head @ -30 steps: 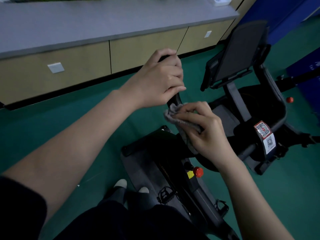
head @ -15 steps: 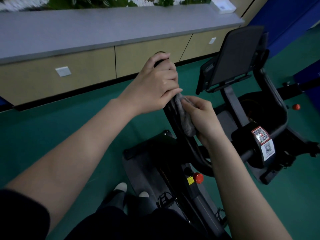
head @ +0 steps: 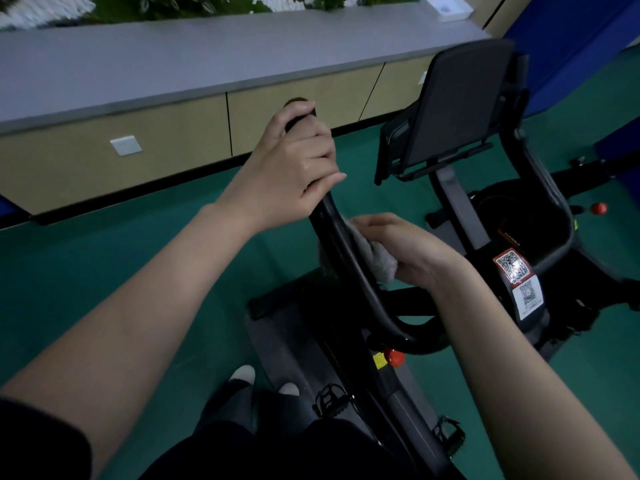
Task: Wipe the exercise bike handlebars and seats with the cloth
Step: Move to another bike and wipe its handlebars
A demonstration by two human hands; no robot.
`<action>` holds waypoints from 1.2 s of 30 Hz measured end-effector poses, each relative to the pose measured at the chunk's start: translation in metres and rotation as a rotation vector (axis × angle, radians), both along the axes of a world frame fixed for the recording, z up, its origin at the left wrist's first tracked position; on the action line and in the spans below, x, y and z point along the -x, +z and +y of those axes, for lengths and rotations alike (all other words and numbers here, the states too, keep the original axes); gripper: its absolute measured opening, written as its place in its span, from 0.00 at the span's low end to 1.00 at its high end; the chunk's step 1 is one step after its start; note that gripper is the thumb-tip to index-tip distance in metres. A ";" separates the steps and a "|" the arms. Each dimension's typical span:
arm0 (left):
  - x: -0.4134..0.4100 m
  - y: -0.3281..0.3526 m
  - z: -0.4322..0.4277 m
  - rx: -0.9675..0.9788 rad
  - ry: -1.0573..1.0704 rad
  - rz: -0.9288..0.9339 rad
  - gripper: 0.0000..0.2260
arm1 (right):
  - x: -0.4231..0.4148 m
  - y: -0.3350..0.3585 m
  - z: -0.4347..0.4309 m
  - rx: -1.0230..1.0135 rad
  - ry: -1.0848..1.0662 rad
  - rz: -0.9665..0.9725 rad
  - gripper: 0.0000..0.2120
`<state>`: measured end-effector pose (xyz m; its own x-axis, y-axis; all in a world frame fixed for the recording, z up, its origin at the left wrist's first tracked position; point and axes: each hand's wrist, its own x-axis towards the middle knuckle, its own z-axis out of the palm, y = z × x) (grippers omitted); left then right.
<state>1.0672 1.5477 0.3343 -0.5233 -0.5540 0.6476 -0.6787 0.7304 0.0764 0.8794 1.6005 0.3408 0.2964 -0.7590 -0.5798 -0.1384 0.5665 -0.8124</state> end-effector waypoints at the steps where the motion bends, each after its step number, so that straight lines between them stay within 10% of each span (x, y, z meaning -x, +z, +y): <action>1: 0.000 -0.001 0.000 0.003 0.002 0.000 0.13 | 0.006 0.000 0.003 -0.016 0.028 0.011 0.10; 11: 0.004 -0.004 0.004 0.003 0.054 0.007 0.13 | 0.001 -0.005 0.044 0.484 -0.141 0.590 0.05; 19: 0.003 -0.004 0.004 0.005 0.055 -0.039 0.14 | -0.016 0.007 0.053 0.955 -0.159 0.622 0.04; 36: -0.004 -0.003 -0.002 0.071 -0.016 -0.057 0.15 | -0.044 -0.012 0.106 1.040 -0.496 1.060 0.06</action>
<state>1.0717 1.5459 0.3310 -0.5688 -0.4989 0.6539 -0.6688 0.7433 -0.0147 0.9237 1.7068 0.3291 -0.2827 -0.8379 0.4669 -0.8556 0.0002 -0.5177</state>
